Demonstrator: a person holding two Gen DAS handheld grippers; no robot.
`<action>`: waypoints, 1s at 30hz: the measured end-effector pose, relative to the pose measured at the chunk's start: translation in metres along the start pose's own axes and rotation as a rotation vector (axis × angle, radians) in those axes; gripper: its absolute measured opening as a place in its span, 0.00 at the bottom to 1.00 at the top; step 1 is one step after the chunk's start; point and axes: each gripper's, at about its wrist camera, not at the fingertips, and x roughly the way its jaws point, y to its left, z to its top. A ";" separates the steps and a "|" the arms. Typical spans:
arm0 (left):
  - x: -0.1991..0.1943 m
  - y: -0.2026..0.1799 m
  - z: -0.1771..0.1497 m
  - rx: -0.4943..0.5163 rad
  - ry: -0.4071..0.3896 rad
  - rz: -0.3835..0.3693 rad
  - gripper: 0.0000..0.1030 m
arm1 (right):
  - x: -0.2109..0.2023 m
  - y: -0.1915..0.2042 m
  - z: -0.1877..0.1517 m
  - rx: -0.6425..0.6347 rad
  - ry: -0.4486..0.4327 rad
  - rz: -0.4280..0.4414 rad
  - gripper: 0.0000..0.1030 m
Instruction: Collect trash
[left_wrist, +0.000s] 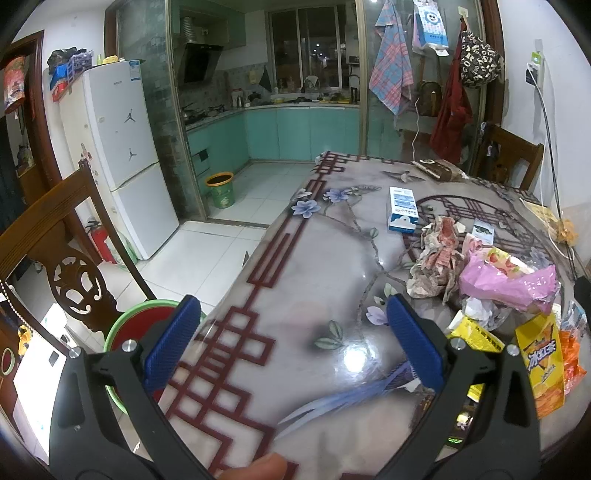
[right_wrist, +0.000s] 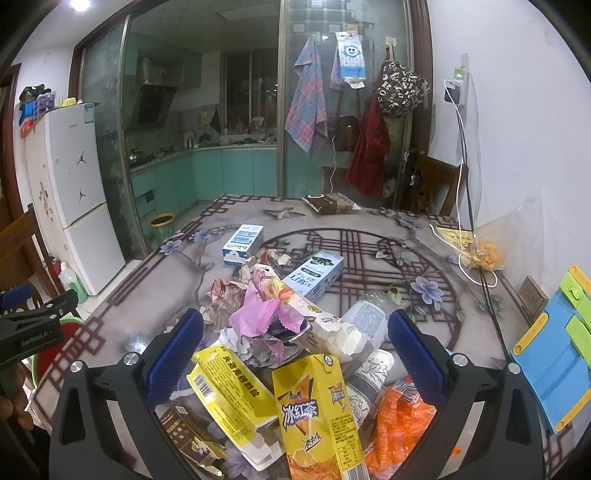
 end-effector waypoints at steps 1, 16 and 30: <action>-0.001 -0.002 0.000 0.000 0.000 -0.001 0.96 | 0.000 0.001 0.000 0.000 0.000 0.000 0.93; 0.001 -0.001 -0.003 -0.005 0.018 -0.011 0.96 | 0.005 0.003 -0.002 -0.013 0.020 -0.005 0.93; 0.006 0.001 -0.006 -0.064 0.039 -0.165 0.96 | 0.030 -0.004 -0.009 -0.059 0.176 0.100 0.93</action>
